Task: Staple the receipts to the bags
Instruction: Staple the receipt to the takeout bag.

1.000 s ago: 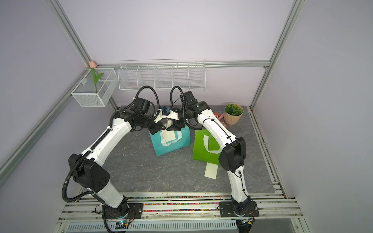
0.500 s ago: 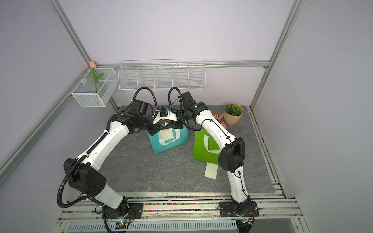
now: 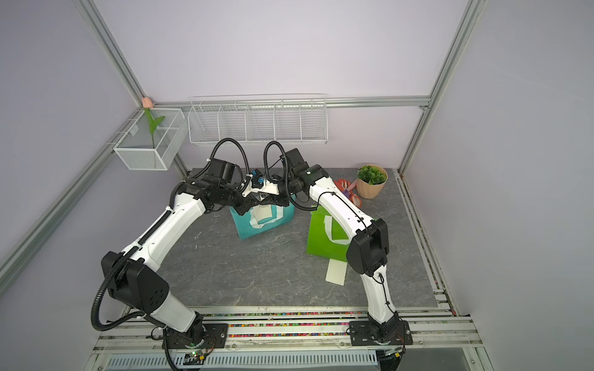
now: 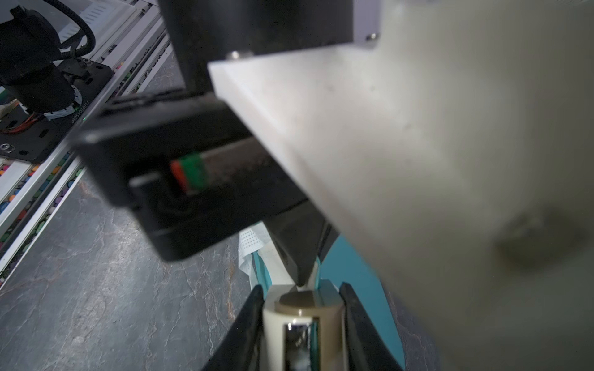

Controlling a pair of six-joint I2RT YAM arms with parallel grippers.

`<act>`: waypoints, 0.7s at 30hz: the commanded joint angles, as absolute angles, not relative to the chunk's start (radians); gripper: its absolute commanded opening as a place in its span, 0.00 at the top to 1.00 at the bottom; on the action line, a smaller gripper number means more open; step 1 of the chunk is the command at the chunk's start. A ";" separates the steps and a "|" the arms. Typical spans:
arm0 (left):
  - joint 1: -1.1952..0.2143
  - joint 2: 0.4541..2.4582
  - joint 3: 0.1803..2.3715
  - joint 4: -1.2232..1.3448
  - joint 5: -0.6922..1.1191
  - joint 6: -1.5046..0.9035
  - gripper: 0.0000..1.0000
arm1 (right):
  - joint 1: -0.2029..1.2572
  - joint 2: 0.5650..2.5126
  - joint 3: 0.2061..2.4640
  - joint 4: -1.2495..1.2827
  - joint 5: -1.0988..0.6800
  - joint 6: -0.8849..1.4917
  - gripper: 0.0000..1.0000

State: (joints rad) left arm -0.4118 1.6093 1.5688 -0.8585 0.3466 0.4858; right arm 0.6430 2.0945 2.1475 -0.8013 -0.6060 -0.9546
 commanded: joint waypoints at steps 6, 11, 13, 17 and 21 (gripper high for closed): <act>-0.435 1.497 1.502 -0.723 0.477 0.504 1.00 | 0.631 2.053 2.016 -0.738 -0.567 -0.951 0.05; -0.436 1.472 1.474 -0.705 0.480 0.521 1.00 | 0.600 1.973 1.912 -0.685 -0.596 -0.959 0.09; -0.435 1.453 1.448 -0.673 0.483 0.518 1.00 | 0.597 1.978 1.919 -0.713 -0.574 -0.975 0.08; -0.445 1.424 1.413 -0.628 0.485 0.516 1.00 | 0.586 1.986 1.917 -0.722 -0.572 -0.978 0.06; -0.454 1.429 1.409 -0.624 0.482 0.517 1.00 | 0.587 1.983 1.914 -0.694 -0.625 -0.956 0.06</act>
State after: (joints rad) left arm -0.4255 1.4647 1.4052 -0.6754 0.3946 0.4767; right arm 0.6071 1.9781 1.9343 -0.7097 -0.6189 -0.9985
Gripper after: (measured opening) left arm 0.047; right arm 0.936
